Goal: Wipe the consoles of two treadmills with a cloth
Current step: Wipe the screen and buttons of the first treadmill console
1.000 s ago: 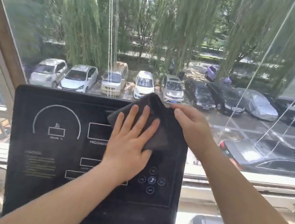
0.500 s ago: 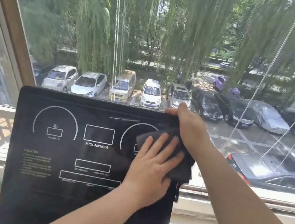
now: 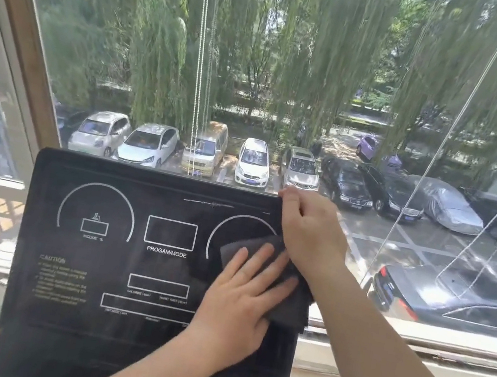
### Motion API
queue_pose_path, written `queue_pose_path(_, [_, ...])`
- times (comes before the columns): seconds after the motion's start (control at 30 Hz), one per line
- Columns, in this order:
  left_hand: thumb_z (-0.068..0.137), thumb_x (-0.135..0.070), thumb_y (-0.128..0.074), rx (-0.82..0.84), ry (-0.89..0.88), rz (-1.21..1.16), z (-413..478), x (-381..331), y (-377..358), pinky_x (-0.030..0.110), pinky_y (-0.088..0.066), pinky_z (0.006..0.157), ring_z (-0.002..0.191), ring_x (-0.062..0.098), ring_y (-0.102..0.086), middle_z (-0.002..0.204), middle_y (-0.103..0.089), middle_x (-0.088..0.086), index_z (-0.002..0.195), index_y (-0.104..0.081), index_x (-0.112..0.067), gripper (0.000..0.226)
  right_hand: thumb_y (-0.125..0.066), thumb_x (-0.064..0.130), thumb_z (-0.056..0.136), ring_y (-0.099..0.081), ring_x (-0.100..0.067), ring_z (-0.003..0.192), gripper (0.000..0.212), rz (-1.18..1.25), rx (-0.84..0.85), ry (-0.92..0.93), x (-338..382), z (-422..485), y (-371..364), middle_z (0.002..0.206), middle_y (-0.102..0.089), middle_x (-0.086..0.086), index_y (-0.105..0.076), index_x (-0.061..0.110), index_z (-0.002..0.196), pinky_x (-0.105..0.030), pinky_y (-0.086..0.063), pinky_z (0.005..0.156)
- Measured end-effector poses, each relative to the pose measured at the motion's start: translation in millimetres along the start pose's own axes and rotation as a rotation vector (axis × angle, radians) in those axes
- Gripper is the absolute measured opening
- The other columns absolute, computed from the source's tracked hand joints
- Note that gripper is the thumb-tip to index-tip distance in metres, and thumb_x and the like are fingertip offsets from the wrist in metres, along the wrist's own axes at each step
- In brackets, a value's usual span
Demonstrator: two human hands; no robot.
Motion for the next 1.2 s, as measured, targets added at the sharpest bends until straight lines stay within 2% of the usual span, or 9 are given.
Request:
queue_pose_path(0.17, [0.079,-0.023,-0.054,0.228,-0.479,0.127,-41,35,8,0.040,0.004,0.131,0.162,0.014,-0.006,0.172,-0.025,-0.012,0.152,-0.048,-0.037,0.074,-0.025,0.052,0.105,-0.051,-0.025,0.140,0.054,-0.296,-0.115,0.146,3,-18,-21,0.138,-0.067,0.003,-0.064,0.027,0.132,-0.050,-0.026,0.126])
queue_pose_path(0.37, [0.082,-0.016,-0.055,-0.197,0.303,-0.027,-70,170,75,0.054,-0.014,0.129,0.162,0.021,-0.010,0.172,-0.024,-0.003,0.156,-0.044,-0.032,0.077,-0.029,0.052,0.104,-0.051,-0.034,0.137,0.053,-0.350,-0.196,0.123,12,-19,-31,0.134,-0.066,-0.007,-0.064,0.021,0.129,-0.055,-0.029,0.123])
queue_pose_path(0.5, [0.086,-0.016,-0.056,-0.375,0.755,-0.135,-110,138,41,0.057,-0.010,0.129,0.162,0.030,-0.007,0.173,-0.020,0.003,0.160,-0.039,-0.027,0.076,-0.032,0.046,0.106,-0.055,-0.036,0.129,0.051,-0.302,-0.295,0.080,11,-17,-36,0.126,-0.069,-0.009,-0.073,0.020,0.121,-0.057,-0.033,0.119])
queue_pose_path(0.57, [0.081,-0.015,-0.061,-0.269,0.627,-0.082,-126,106,17,0.060,-0.017,0.127,0.161,0.034,-0.012,0.172,-0.022,0.004,0.158,-0.042,-0.027,0.081,-0.039,0.041,0.106,-0.058,-0.040,0.124,0.047,-0.326,-0.345,0.156,7,-21,-35,0.123,-0.070,-0.013,-0.074,0.016,0.124,-0.059,-0.037,0.116])
queue_pose_path(0.67, [0.073,-0.018,-0.061,0.048,0.027,0.142,-136,101,16,0.054,-0.022,0.124,0.159,0.028,-0.020,0.171,-0.027,0.000,0.156,-0.044,-0.033,0.086,-0.042,0.037,0.107,-0.058,-0.041,0.127,0.045,-0.350,-0.345,0.230,2,-26,-34,0.127,-0.068,-0.014,-0.070,0.015,0.134,-0.061,-0.039,0.115])
queue_pose_path(0.73, [0.075,-0.023,-0.053,0.095,-0.116,0.268,-128,135,39,0.051,-0.024,0.125,0.158,0.025,-0.024,0.171,-0.028,-0.003,0.154,-0.046,-0.036,0.081,-0.042,0.037,0.107,-0.057,-0.040,0.130,0.046,-0.353,-0.347,0.243,1,-27,-33,0.130,-0.067,-0.013,-0.069,0.015,0.137,-0.060,-0.039,0.117])
queue_pose_path(0.93, [0.088,-0.013,-0.061,-0.322,0.762,-0.014,-91,159,69,0.060,-0.019,0.127,0.159,0.038,-0.017,0.172,-0.025,0.009,0.160,-0.040,-0.024,0.076,-0.042,0.038,0.106,-0.056,-0.038,0.130,0.045,-0.281,-0.376,0.194,6,-26,-34,0.131,-0.067,-0.011,-0.070,0.016,0.133,-0.060,-0.035,0.118])
queue_pose_path(1.13, [0.079,-0.020,-0.056,0.040,-0.104,0.230,-87,111,45,0.052,-0.025,0.127,0.159,0.027,-0.024,0.170,-0.030,-0.002,0.155,-0.047,-0.033,0.078,-0.033,0.046,0.104,-0.045,-0.033,0.144,0.056,-0.297,-0.240,0.131,4,-22,-32,0.143,-0.063,-0.007,-0.064,0.018,0.140,-0.056,-0.021,0.127])
queue_pose_path(1.2, [0.082,-0.020,-0.052,0.047,-0.163,0.324,-83,144,61,0.051,-0.021,0.128,0.159,0.025,-0.023,0.171,-0.028,-0.003,0.155,-0.045,-0.035,0.075,-0.032,0.047,0.103,-0.045,-0.032,0.146,0.059,-0.324,-0.203,0.121,13,-20,-30,0.144,-0.064,-0.009,-0.065,0.015,0.139,-0.056,-0.016,0.129])
Point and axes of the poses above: each hand's wrist, its own z-axis towards the middle knuckle, its own y-axis out of the back of the hand, x = y × z, the point moved 6 cm from there along z, towards the middle knuckle
